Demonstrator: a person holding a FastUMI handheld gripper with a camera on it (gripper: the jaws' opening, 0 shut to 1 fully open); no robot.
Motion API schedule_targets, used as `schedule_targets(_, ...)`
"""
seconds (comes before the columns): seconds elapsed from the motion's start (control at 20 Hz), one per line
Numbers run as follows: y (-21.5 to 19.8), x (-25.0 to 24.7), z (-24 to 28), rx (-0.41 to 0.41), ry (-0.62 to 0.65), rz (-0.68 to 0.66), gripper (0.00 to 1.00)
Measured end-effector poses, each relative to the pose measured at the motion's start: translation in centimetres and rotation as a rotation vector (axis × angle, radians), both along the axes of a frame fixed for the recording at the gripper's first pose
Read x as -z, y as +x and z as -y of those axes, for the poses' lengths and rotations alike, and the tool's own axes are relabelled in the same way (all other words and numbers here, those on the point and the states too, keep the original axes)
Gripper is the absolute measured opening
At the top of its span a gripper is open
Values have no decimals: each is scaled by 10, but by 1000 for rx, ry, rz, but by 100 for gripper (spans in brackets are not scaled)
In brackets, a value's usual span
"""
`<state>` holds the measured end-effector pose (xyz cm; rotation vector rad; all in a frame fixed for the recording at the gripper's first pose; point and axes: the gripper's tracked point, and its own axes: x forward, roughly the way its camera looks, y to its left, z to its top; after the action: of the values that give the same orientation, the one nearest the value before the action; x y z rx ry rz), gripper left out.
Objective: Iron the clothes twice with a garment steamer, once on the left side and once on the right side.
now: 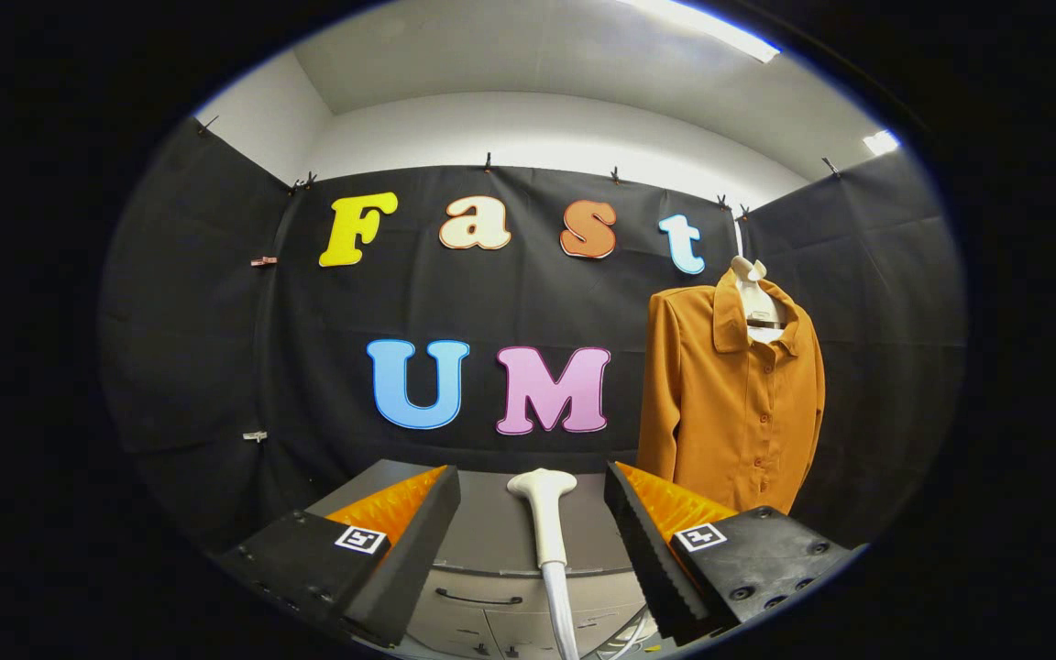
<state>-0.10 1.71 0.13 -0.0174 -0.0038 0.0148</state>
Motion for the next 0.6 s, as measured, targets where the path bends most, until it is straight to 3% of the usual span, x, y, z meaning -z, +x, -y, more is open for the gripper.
schedule_targets(0.6, 0, 17, -29, 42, 3, -39, 98)
